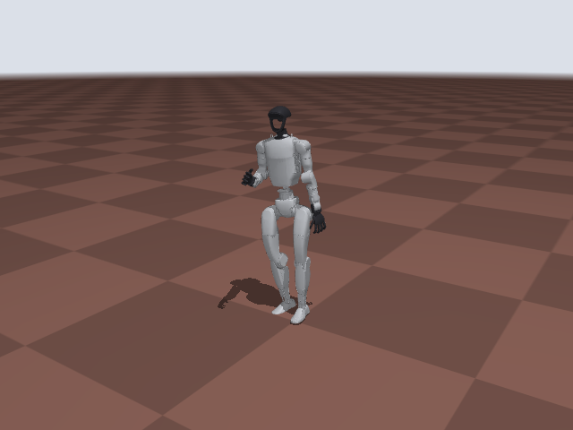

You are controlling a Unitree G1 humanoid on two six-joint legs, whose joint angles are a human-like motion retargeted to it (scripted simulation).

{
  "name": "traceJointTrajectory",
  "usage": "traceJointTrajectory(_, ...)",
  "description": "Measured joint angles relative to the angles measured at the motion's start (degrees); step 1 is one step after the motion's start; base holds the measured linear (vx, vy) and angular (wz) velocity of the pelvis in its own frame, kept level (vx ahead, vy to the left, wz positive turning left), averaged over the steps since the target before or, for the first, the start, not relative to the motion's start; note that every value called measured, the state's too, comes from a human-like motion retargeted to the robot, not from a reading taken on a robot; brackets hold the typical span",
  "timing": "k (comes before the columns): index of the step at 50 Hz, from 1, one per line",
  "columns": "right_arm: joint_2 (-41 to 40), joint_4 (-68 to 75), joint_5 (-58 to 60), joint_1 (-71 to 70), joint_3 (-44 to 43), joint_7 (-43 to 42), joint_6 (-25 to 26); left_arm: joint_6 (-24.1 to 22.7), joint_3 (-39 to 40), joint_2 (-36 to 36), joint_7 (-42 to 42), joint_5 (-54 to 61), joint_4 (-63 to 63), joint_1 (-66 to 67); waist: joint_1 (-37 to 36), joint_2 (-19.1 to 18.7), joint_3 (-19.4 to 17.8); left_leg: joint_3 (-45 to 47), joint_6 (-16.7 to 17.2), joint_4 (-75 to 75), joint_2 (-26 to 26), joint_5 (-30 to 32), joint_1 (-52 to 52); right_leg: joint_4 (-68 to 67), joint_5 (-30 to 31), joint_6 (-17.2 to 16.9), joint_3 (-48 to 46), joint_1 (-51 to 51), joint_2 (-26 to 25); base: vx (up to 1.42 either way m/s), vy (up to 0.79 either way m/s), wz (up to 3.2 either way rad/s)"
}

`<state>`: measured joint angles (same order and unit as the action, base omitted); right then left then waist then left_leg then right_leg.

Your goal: Upper body actions

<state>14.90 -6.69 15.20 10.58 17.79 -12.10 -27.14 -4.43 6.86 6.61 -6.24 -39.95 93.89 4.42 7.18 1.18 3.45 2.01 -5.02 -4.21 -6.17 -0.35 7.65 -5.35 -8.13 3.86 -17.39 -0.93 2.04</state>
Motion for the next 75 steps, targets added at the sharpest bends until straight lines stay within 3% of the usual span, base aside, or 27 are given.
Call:
traceJointTrajectory(5,0.0,-0.6,0.0,-1.1,-0.2,-0.4,0.3,0.5,0.0,0.4,0.7,-0.2,0.3,-0.3,0.3,-0.3,0.2,-1.1,-1.4,1.1,-0.4,-1.1,-1.8,-6.1,0.0,-1.9,-1.0,-1.2,1.4,0.26,0.16,0.08)
traceJointTrajectory(10,-0.2,-0.8,-0.4,-2.3,-0.5,-0.4,0.5,0.7,-0.1,0.9,2.0,-0.3,-0.3,-1.5,0.4,-0.8,-0.8,-2.1,-2.2,0.7,0.1,-2.4,-2.8,-17.9,7.2,-5.4,-0.5,-5.5,3.0,0.16,0.14,0.0)
traceJointTrajectory(13,-0.2,-0.9,0.4,-3.0,0.0,-0.9,0.6,0.7,-0.1,1.3,2.8,-0.6,-0.9,-2.0,0.1,-1.7,-1.4,-1.8,-2.3,0.4,1.2,-3.1,-3.5,-26.0,10.1,-3.7,-1.1,-9.5,3.5,0.12,0.12,-0.18)
traceJointTrajectory(15,-0.3,-0.8,1.2,-3.2,0.2,-1.1,0.6,0.7,-0.2,1.6,3.2,-0.8,-1.0,-2.3,0.4,-2.1,-1.6,-2.2,-2.3,0.2,1.4,-3.4,-3.7,-29.0,6.9,-3.2,0.3,-12.1,2.6,0.07,0.04,0.12)
traceJointTrajectory(18,-0.4,-0.7,2.0,-2.8,0.3,-1.6,0.4,1.0,-0.1,1.9,3.1,-1.0,-1.2,-2.6,1.2,-1.3,-1.4,-3.2,-2.3,0.1,0.3,-3.6,-4.2,-21.9,2.4,-5.4,3.3,-13.3,2.4,0.14,0.02,0.34)
traceJointTrajectory(20,-0.3,-0.7,1.9,-2.5,0.7,-1.7,0.4,0.8,0.0,1.9,2.8,-0.6,-1.4,-2.5,1.2,0.3,-1.3,-2.9,-2.5,0.2,-1.3,-3.9,-5.1,-12.3,3.0,-6.1,2.0,-12.0,5.1,0.13,-0.03,0.12)
traceJointTrajectory(22,-0.5,-0.4,1.2,-2.5,1.6,-1.4,0.1,0.3,0.2,2.4,2.8,-0.1,-1.3,-2.4,0.6,1.4,-1.1,-2.7,-2.5,0.5,-2.2,-4.3,-6.1,-6.4,9.8,-1.0,1.4,-11.2,5.7,0.15,-0.09,-0.43)
traceJointTrajectory(24,-1.0,0.3,0.6,-3.2,2.3,-1.1,-0.3,0.5,0.7,2.8,3.2,-0.3,-1.2,-2.5,-1.8,1.8,-0.7,-0.9,-2.2,0.7,-1.6,-4.6,-6.1,-7.2,6.9,-2.6,2.3,-10.6,5.3,0.07,-0.11,-0.55)
traceJointTrajectory(25,-1.3,0.6,0.5,-3.3,2.0,-1.0,-0.6,0.8,0.5,2.8,3.3,-0.6,-1.3,-2.5,-1.3,1.7,-0.8,-1.9,-2.1,0.4,-1.6,-4.5,-6.1,-6.4,8.1,-3.8,-1.9,-10.3,7.2,0.03,-0.08,0.78)
traceJointTrajectory(27,-1.0,0.8,0.4,-3.3,1.9,-0.9,-0.6,1.2,0.2,2.4,3.2,-0.3,-1.1,-2.7,0.4,1.2,-1.2,-3.9,-1.5,-0.1,-1.3,-3.9,-6.0,-5.9,7.9,-3.8,1.6,-9.4,4.6,0.02,-0.06,0.75)
traceJointTrajectory(32,1.2,0.2,-2.7,-4.1,2.5,-0.5,-0.9,-0.4,-0.2,1.6,2.2,2.1,-1.0,-2.4,-0.1,1.8,-1.1,-2.3,-1.3,-0.2,-1.2,-3.7,-6.1,-2.9,10.6,-5.2,-2.5,-7.7,6.6,0.01,-0.01,-0.02)
traceJointTrajectory(40,4.5,-0.5,-8.5,-7.1,2.4,1.8,-0.7,-0.2,-2.2,1.6,2.5,0.7,-1.3,-3.2,0.9,2.4,-2.9,-2.4,-3.0,0.3,-2.4,-3.2,-5.1,-4.0,13.5,-6.4,-1.3,-10.0,7.3,-0.1,0.05,-0.08)
traceJointTrajectory(46,7.8,-1.7,-11.8,-10.1,2.8,3.8,-0.1,-0.8,-3.5,2.1,2.9,0.6,-2.5,-4.0,3.0,3.2,-5.6,-0.3,-5.2,1.1,-3.3,-3.3,-3.6,-4.2,16.1,-9.3,2.2,-12.7,8.0,-0.2,0.12,-0.2)
traceJointTrajectory(50,8.3,-2.4,-10.7,-10.5,2.8,3.7,0.2,-0.6,-4.0,2.9,3.7,-1.2,-2.7,-3.4,5.2,3.1,-5.7,0.2,-6.2,1.9,-3.4,-2.8,-2.5,-2.5,13.8,-10.7,6.5,-12.5,6.7,-0.2,0.08,-0.15)
traceJointTrajectory(53,7.7,-2.8,-9.2,-10.5,2.5,2.8,0.2,0.0,-4.1,4.0,4.1,-2.4,-2.4,-3.9,5.3,2.6,-5.5,1.2,-6.5,2.1,-2.4,-2.0,-1.2,-5.1,9.2,-9.0,9.5,-11.8,3.9,-0.22,0.02,-0.33)
traceJointTrajectory(57,6.9,-3.2,-7.9,-9.6,1.9,1.8,0.2,0.3,-3.5,4.6,3.8,-2.5,-2.4,-4.0,4.6,1.2,-4.6,2.0,-6.0,1.7,-0.2,-1.3,0.8,-12.5,6.5,-4.3,2.3,-9.0,2.3,-0.28,-0.04,-0.28)
traceJointTrajectory(60,6.1,-3.3,-7.7,-9.1,1.7,1.6,0.2,0.0,-2.0,4.4,3.7,-1.6,-2.9,-3.4,3.6,0.4,-3.6,2.8,-5.6,1.4,1.2,-0.7,1.8,-18.9,6.3,-2.8,1.0,-6.8,0.0,-0.19,-0.07,-0.31)
traceJointTrajectory(66,4.3,-3.1,-6.4,-9.7,2.0,1.1,0.3,-0.6,0.8,3.2,4.1,2.4,-2.6,-1.5,3.1,-0.4,-2.1,2.4,-5.3,0.7,1.7,1.2,4.3,-24.1,11.5,-2.7,2.2,-2.0,-4.9,-0.32,-0.11,-0.16)
traceJointTrajectory(70,3.2,-3.1,-5.8,-10.8,2.4,0.9,0.1,-0.5,1.4,2.7,6.0,4.8,-2.2,-0.3,3.9,0.9,-0.6,2.5,-5.8,-0.4,-0.7,3.7,8.3,-13.2,16.1,-2.0,4.9,1.8,-4.7,-0.45,-0.15,0.03)
traceJointTrajectory(73,2.0,-2.9,-6.0,-11.8,2.4,0.6,-0.2,-0.9,2.1,3.0,7.1,4.6,-2.8,0.0,3.5,2.1,-0.3,1.3,-5.8,-1.1,-2.2,5.9,12.2,-6.4,6.3,-0.4,4.8,3.4,-4.6,-0.54,-0.17,-0.09)
traceJointTrajectory(75,1.2,-2.4,-6.2,-12.7,1.7,0.1,-0.8,-0.8,2.0,3.2,7.5,3.9,-3.4,-0.4,2.5,2.0,-1.4,0.7,-4.7,-1.0,-2.3,7.0,13.9,-3.7,3.1,1.2,4.3,3.2,-4.9,-0.64,-0.18,-0.08)
